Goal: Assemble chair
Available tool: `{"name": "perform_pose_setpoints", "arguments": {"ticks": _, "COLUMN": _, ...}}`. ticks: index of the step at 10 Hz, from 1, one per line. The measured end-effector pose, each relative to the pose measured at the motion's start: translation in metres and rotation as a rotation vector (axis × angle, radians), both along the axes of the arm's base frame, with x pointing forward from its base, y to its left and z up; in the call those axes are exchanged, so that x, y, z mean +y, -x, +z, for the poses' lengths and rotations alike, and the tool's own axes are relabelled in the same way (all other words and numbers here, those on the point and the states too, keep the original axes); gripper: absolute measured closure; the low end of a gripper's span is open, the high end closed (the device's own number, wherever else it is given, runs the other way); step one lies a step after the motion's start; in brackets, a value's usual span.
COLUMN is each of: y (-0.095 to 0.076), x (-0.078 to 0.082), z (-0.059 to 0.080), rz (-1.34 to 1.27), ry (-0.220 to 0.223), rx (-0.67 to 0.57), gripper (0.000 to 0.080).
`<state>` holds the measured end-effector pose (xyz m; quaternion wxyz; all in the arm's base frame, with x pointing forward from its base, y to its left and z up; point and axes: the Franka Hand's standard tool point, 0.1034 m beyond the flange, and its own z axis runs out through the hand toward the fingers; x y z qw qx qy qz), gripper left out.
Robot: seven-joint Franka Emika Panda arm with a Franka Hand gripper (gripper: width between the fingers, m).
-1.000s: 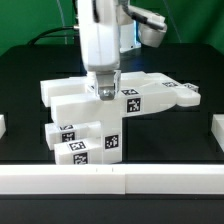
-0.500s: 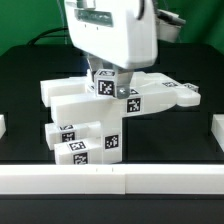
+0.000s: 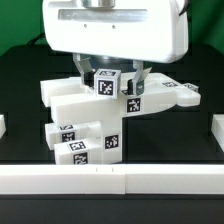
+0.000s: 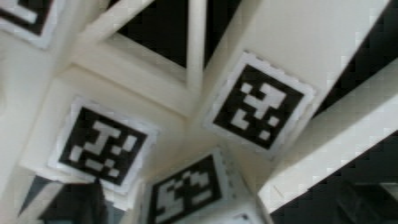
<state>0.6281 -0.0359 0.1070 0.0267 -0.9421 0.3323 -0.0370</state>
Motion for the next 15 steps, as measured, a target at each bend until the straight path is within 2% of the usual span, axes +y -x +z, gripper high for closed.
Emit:
{"name": "perform_pose_setpoints", "arguments": {"ticks": 4, "y": -0.0016, "x": -0.001, "z": 0.0017, "rz": 0.352, "ry": 0.07, "rx": 0.003, "gripper": 0.0151}}
{"name": "perform_pose_setpoints", "arguments": {"ticks": 7, "y": -0.0015, "x": -0.0033, "z": 0.0016, "rz": 0.482, "ry": 0.086, "rx": 0.004, "gripper": 0.0151}}
{"name": "perform_pose_setpoints", "arguments": {"ticks": 9, "y": -0.0015, "x": -0.0032, "z": 0.0016, "rz": 0.479, "ry": 0.086, "rx": 0.004, "gripper": 0.0426}}
{"name": "perform_pose_setpoints", "arguments": {"ticks": 10, "y": -0.0016, "x": -0.0032, "z": 0.0016, "rz": 0.479, "ry": 0.086, "rx": 0.004, "gripper": 0.0426}}
{"name": "perform_pose_setpoints", "arguments": {"ticks": 11, "y": -0.0015, "x": -0.0033, "z": 0.0016, "rz": 0.477, "ry": 0.086, "rx": 0.004, "gripper": 0.0531}}
{"name": "perform_pose_setpoints", "arguments": {"ticks": 15, "y": -0.0015, "x": -0.003, "z": 0.0016, "rz": 0.286, "ry": 0.07, "rx": 0.005, "gripper": 0.0531}}
